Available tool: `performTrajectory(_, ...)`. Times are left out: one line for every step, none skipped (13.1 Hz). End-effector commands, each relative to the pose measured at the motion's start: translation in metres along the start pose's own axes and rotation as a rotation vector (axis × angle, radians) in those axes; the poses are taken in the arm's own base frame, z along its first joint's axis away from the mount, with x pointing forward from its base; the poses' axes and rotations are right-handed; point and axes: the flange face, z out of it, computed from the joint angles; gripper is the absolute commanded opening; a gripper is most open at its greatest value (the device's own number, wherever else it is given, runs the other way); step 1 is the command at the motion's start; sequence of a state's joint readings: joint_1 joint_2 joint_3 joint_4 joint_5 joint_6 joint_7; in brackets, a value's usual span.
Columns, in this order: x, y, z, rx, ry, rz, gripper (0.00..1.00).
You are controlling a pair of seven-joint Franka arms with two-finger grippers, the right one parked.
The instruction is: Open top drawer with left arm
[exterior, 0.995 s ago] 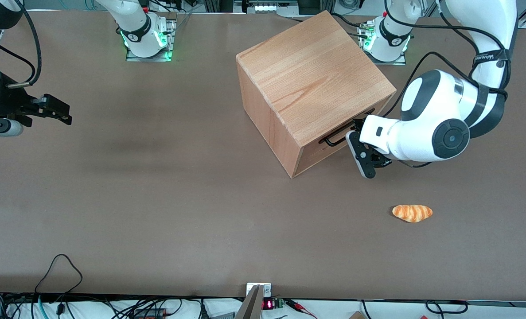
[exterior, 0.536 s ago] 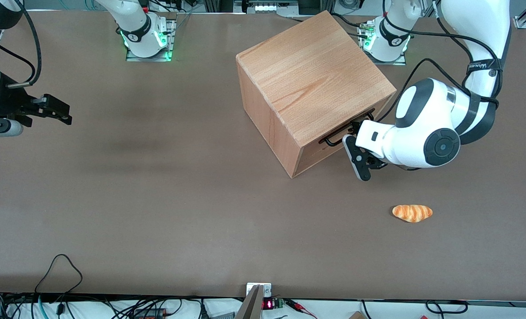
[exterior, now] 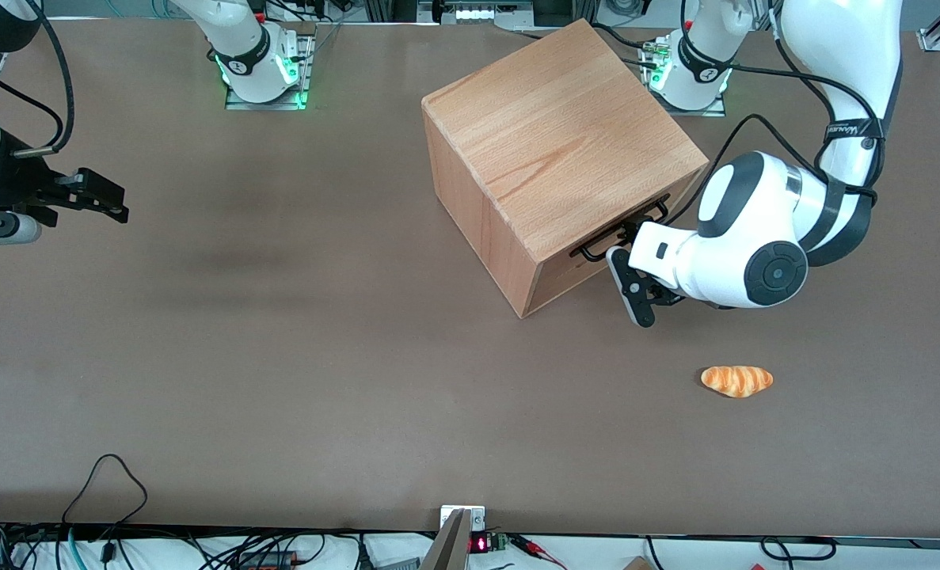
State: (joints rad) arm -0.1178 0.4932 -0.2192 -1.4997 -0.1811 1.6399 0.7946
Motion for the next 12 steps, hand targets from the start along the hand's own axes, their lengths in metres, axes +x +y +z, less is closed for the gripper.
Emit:
performTrajectory(0.007, -0.002, 0.003, -0.010, 0.023, 0.026, 1.00)
performTrajectory(0.007, -0.003, 0.003, -0.009, 0.022, 0.026, 1.00)
performTrajectory(0.007, -0.003, 0.003, -0.008, 0.021, 0.026, 1.00)
performTrajectory(0.007, -0.003, 0.003, -0.007, 0.022, 0.026, 1.00)
performTrajectory(0.007, -0.004, 0.003, -0.004, 0.023, 0.025, 1.00)
performTrajectory(0.007, -0.006, 0.001, 0.007, 0.033, 0.022, 1.00)
performTrajectory(0.006, -0.007, 0.000, 0.011, 0.038, 0.021, 1.00)
performTrajectory(0.006, -0.008, -0.001, 0.012, 0.040, 0.019, 1.00)
performTrajectory(0.004, -0.010, -0.002, 0.013, 0.043, 0.017, 1.00)
performTrajectory(0.002, -0.014, -0.004, 0.027, 0.055, 0.011, 1.00)
performTrajectory(0.002, -0.016, -0.006, 0.038, 0.065, 0.020, 1.00)
performTrajectory(0.001, -0.019, -0.005, 0.038, 0.066, 0.033, 1.00)
